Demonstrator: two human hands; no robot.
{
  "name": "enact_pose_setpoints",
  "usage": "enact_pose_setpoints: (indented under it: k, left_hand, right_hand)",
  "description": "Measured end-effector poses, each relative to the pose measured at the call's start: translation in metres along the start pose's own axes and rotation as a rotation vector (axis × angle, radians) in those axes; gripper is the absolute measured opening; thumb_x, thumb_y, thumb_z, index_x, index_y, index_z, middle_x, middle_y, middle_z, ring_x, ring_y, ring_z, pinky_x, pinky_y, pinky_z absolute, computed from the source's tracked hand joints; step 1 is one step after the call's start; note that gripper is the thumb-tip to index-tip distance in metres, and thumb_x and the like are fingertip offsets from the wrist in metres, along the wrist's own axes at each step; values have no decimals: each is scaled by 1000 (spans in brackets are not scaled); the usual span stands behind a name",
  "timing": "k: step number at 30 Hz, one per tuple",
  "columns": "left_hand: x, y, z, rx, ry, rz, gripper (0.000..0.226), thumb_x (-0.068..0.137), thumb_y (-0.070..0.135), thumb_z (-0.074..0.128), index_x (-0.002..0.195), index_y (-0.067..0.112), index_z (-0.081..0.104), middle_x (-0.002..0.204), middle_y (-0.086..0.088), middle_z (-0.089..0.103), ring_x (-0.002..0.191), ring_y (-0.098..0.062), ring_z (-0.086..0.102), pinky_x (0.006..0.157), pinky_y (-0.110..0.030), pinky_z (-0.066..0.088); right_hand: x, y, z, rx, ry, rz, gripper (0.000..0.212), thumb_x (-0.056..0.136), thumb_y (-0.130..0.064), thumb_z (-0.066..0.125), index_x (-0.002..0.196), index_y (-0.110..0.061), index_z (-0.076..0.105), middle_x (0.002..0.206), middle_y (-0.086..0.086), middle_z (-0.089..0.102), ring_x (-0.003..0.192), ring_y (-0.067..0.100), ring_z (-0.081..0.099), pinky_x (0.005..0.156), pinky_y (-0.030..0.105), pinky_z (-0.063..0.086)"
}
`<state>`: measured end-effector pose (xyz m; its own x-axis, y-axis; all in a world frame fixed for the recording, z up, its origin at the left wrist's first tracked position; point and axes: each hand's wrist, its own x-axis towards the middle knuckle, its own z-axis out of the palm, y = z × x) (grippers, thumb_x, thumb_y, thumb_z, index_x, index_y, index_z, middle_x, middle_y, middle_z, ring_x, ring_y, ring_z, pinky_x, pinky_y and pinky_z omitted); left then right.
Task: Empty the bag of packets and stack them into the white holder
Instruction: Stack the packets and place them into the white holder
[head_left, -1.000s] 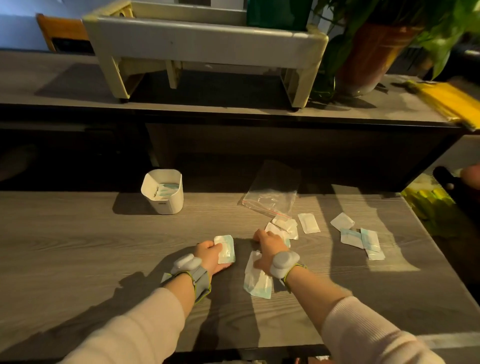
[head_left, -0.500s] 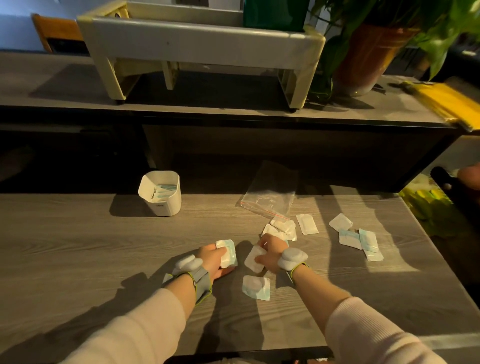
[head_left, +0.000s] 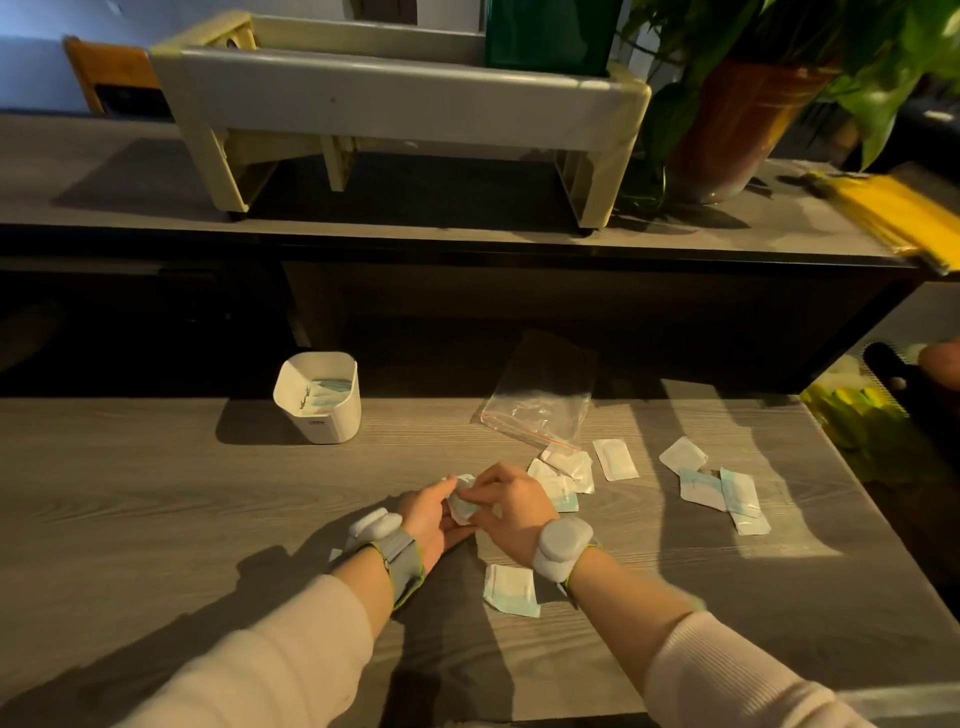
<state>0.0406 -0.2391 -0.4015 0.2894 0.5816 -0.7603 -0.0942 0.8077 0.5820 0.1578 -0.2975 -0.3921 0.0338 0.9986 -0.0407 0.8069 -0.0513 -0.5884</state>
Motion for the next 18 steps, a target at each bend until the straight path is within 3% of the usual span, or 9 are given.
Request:
enact_pose_setpoints:
  k: [4,5,7,9,12,18]
  left_hand:
    - [3,-3,-5,79,45,74,31,98,6,42,126,-5,53,88,-15,61,72,-26,58,41,-22,49]
    - [3,-4,-6,73,53,82,31,98,4,42,126,-5,52,90,-16,62,72,-26,58,42,-23,51]
    - [3,-4,-9,55,55,83,29,98,4,41,124,0,53,98,-17,62,76,-26,59,58,-32,54]
    - [2,-3,-11,60,42,76,27,98,5,41,121,5,55,98,-14,64,90,-30,60,71,-38,51]
    - [2,-1,-14,63,40,79,25,97,8,44,119,3,57,100,-16,66,99,-34,60,73,-42,52]
    - [6,-6,-18,63,38,92,30,96,9,49,124,3,54,120,-22,61,102,-37,64,74,-41,55]
  right_hand:
    - [-5,1,-6,35,-92,-21,46,74,-39,77,115,-20,68,114,3,64,110,17,51,95,22,36]
    - [-6,4,-6,58,-87,23,47,73,-40,78,114,-21,67,113,0,64,109,16,52,94,24,39]
    - [-8,13,-5,69,-94,122,44,70,-39,80,107,-21,65,106,-2,63,100,17,55,84,23,43]
    - [-13,20,-8,46,-218,233,45,64,-39,83,100,-21,63,96,-5,60,87,15,56,74,23,46]
    - [-24,26,-8,-39,-442,360,56,58,-38,87,104,-21,59,92,-7,57,85,16,57,78,30,52]
    - [-36,34,5,-79,-413,404,40,65,-26,77,100,-23,57,87,-6,60,84,18,60,74,31,52]
